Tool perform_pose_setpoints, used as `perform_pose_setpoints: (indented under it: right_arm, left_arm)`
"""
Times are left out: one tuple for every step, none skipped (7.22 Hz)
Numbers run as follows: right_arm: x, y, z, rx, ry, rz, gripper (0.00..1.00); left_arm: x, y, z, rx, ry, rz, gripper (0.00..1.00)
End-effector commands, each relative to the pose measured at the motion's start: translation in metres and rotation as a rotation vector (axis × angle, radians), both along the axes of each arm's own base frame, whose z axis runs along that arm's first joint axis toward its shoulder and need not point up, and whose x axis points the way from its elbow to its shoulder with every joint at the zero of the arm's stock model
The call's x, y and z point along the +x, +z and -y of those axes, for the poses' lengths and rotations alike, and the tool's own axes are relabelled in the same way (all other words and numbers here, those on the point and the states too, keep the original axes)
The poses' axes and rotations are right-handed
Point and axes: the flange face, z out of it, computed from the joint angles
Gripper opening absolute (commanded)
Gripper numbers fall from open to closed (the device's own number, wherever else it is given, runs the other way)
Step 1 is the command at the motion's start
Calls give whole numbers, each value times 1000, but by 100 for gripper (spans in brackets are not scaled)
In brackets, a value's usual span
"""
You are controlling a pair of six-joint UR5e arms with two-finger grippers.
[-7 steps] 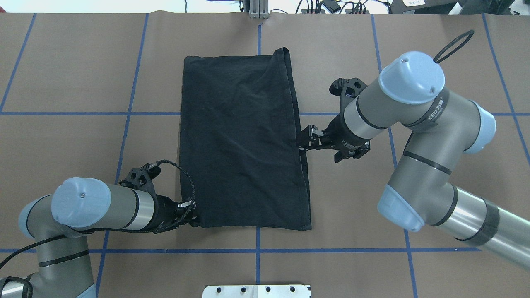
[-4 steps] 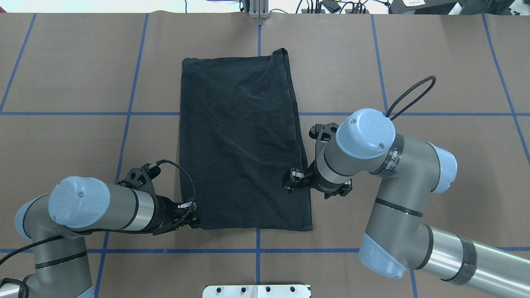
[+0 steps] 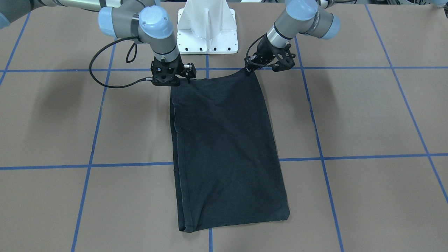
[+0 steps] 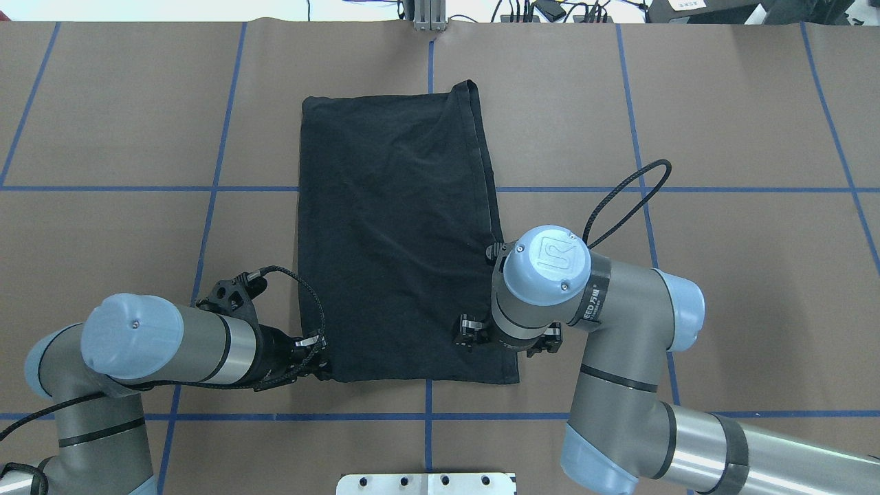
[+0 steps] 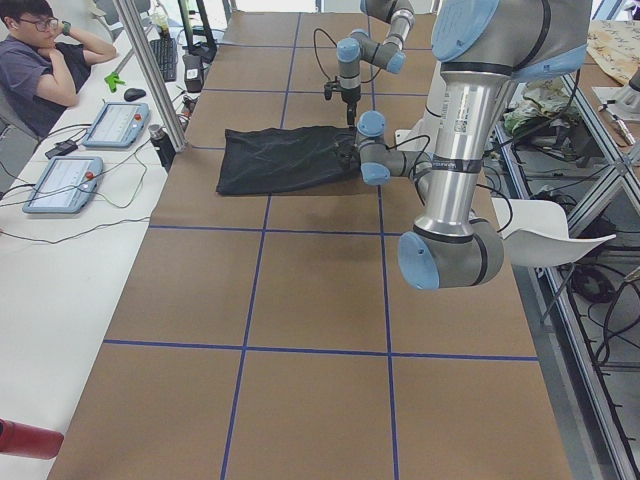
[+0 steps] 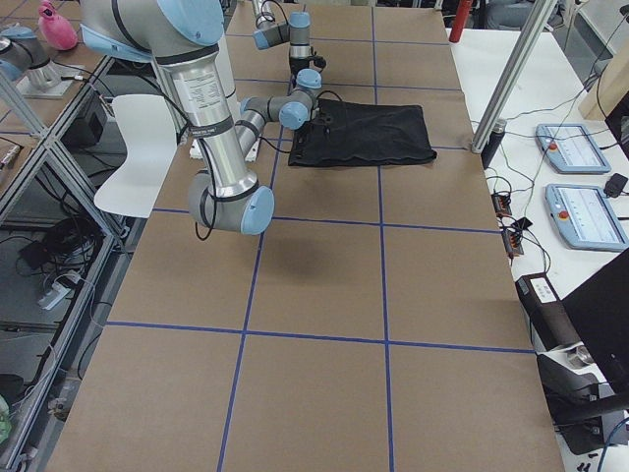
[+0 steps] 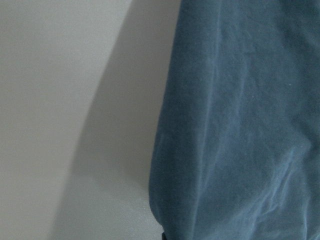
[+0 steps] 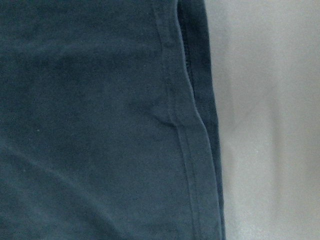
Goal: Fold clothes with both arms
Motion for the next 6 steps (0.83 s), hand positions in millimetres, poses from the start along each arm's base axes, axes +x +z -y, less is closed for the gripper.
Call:
perform_pose_setpoints:
  right_arm:
    - [-24, 3, 9, -4, 2, -32, 100]
    - [-26, 1, 11, 7, 8, -34, 100]
    - [-32, 6, 14, 5, 10, -46, 100]
    - [-36, 10, 12, 1, 5, -56, 100]
    - [-36, 11, 11, -1, 1, -54, 100]
    - [-36, 10, 9, -2, -2, -50, 100]
  left_arm:
    - [1, 1, 0, -1, 0, 3, 0]
    - [2, 3, 1, -2, -1, 6, 0]
    - [2, 3, 1, -3, -2, 6, 0]
    - [2, 3, 0, -3, 0, 6, 0]
    - [2, 4, 1, -4, -2, 8, 0]
    - [2, 4, 0, -3, -2, 8, 0]
